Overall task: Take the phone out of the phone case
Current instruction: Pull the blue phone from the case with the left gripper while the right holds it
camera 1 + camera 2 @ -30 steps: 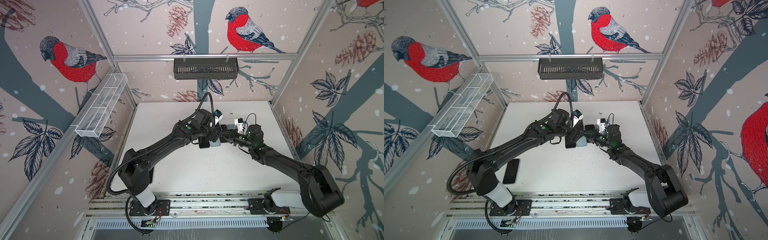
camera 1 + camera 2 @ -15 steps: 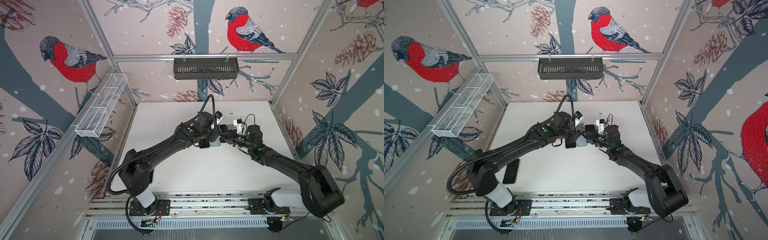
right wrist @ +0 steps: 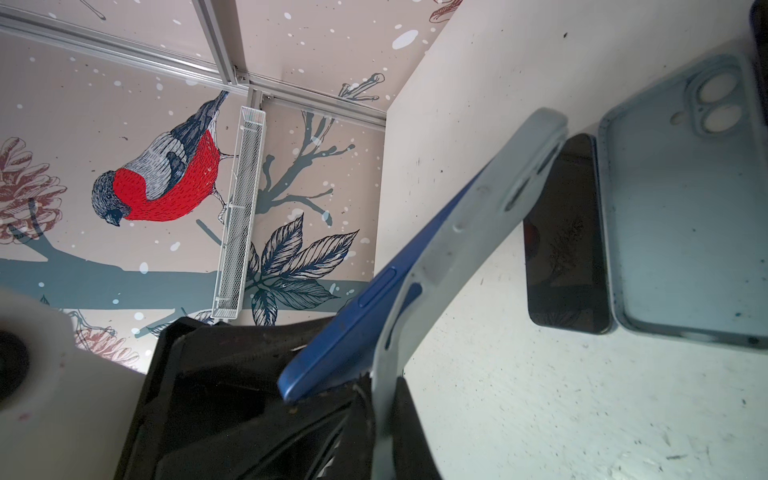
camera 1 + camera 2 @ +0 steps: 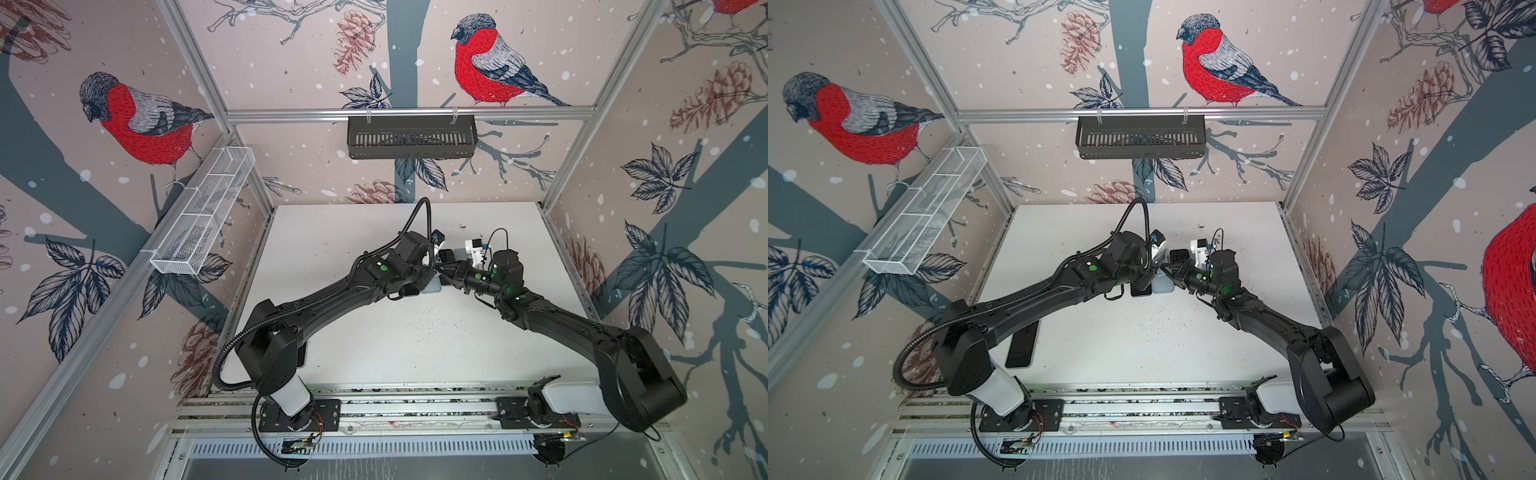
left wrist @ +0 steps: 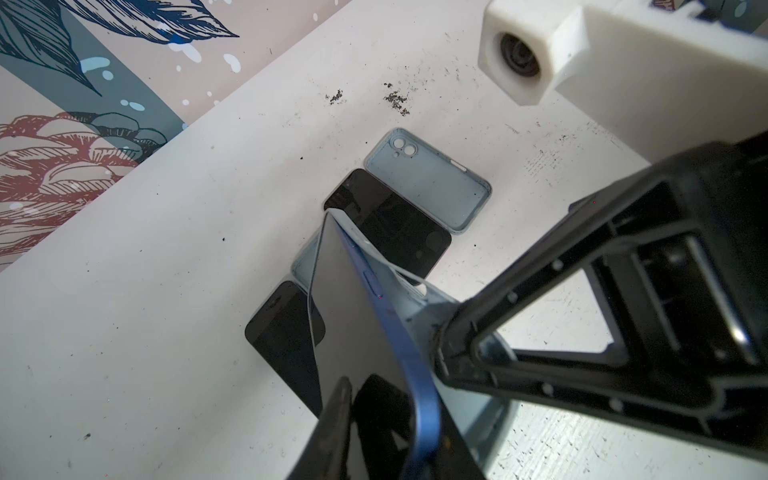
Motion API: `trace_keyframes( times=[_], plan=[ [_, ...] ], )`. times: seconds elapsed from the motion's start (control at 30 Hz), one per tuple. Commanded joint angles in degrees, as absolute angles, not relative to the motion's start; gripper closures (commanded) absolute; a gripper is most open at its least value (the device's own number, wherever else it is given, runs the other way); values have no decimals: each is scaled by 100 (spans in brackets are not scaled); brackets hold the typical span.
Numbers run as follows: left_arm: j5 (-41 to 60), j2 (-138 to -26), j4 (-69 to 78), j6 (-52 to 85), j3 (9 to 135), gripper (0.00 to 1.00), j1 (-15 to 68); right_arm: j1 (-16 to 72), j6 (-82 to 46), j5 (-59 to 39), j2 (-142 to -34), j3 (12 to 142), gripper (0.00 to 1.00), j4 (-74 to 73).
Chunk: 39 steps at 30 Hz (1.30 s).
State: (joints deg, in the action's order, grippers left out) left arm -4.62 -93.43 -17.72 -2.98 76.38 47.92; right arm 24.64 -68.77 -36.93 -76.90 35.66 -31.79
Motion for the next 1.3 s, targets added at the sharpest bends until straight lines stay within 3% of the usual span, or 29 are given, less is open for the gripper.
trace_keyframes(
  times=[0.0, 0.23, 0.37, 0.83, 1.27],
  plan=[
    [-597, -9290, -1554, -318, 7579, 76, 4808, 2470, -6864, -3857, -7694, 3621, 100, -3591],
    [-749, -9190, -1455, -321, 7579, 88, 4841, 2461, -6878, -3885, -7769, 3662, 100, -3272],
    [-1035, -8974, -1424, -475, 7528, 91, 4987, 2418, -6630, -3836, -7846, 3848, 100, -2215],
    [-2370, -7605, -1838, -344, 6784, 93, 5966, 2193, -6451, -3771, -7454, 3463, 100, -1043],
    [-3715, -7454, -3587, 1028, 6259, 94, 7357, 1837, -6090, -3988, -5936, 2901, 100, 617]
  ],
)
